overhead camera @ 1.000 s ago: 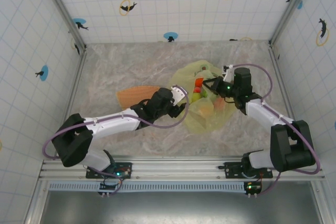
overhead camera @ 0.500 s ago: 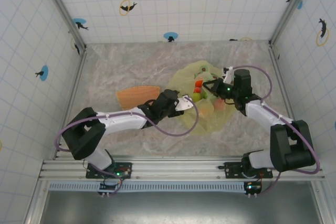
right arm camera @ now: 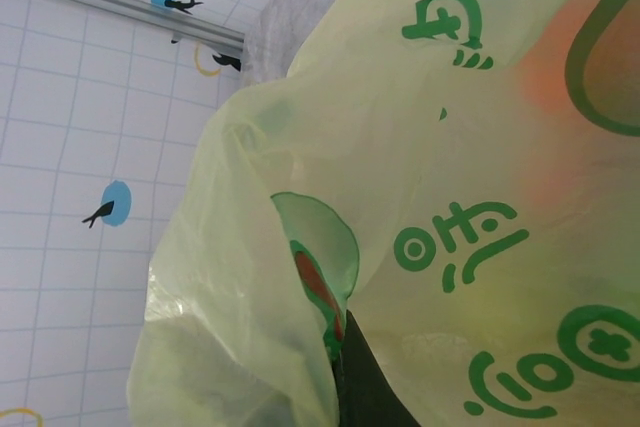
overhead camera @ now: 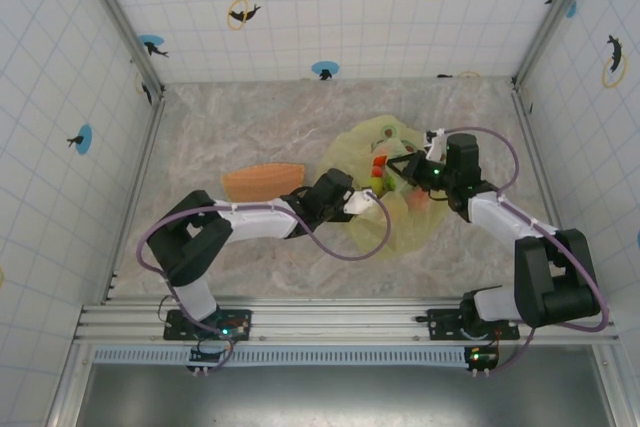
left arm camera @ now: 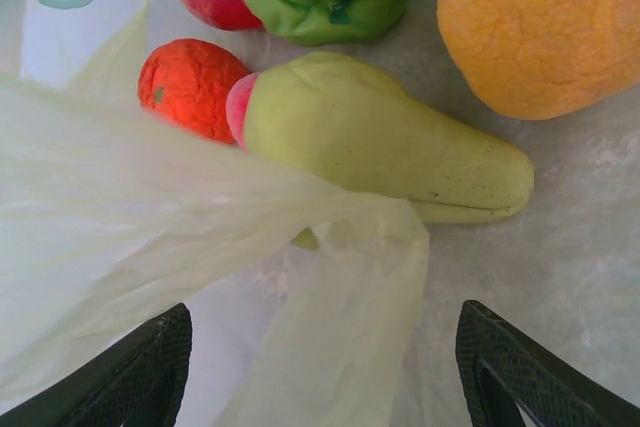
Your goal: Place the fruits into the plastic bag
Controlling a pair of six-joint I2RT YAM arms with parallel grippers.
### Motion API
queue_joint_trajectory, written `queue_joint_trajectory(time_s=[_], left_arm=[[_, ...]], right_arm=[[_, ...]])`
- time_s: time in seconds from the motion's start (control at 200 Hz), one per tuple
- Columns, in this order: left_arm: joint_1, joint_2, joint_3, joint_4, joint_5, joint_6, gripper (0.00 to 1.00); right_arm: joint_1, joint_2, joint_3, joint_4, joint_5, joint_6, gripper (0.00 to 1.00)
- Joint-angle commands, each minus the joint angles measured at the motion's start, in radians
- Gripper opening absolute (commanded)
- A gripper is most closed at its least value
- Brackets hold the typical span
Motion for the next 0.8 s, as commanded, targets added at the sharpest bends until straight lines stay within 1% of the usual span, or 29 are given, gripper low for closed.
queue_joint_trajectory(time_s=[0.0, 0.11, 0.21, 0.305, 0.43, 0.475, 0.59, 0.796], left_arm=[[0.003, 0.036, 0.008, 0.084, -0.007, 0.063, 0.66], [0.013, 0.06, -0.001, 0.145, -0.014, 0.079, 0.55], [0.021, 0.064, -0.002, 0.177, -0.015, 0.07, 0.38], [0.029, 0.039, -0.009, 0.191, 0.015, 0.012, 0.23], [0.041, -0.014, -0.035, 0.205, 0.076, -0.081, 0.08], [0.043, -0.032, -0.045, 0.208, 0.085, -0.105, 0.0], [0.052, -0.081, -0.075, 0.213, 0.09, -0.172, 0.0], [0.085, -0.207, -0.171, 0.242, 0.185, -0.341, 0.0]], right_arm=[[-0.007, -0.003, -0.007, 0.031, -0.01, -0.005, 0.0], [-0.007, -0.001, -0.007, 0.029, -0.014, -0.006, 0.0], [-0.009, -0.005, -0.007, 0.027, -0.015, -0.005, 0.0], [-0.015, -0.007, -0.006, 0.026, -0.015, -0.008, 0.0], [-0.021, -0.001, -0.005, 0.026, -0.02, -0.008, 0.0], [-0.023, 0.0, -0.005, 0.028, -0.021, -0.008, 0.0], [-0.027, 0.002, -0.007, 0.031, -0.023, -0.008, 0.0], [-0.037, 0.0, -0.015, 0.037, -0.023, -0.006, 0.0]])
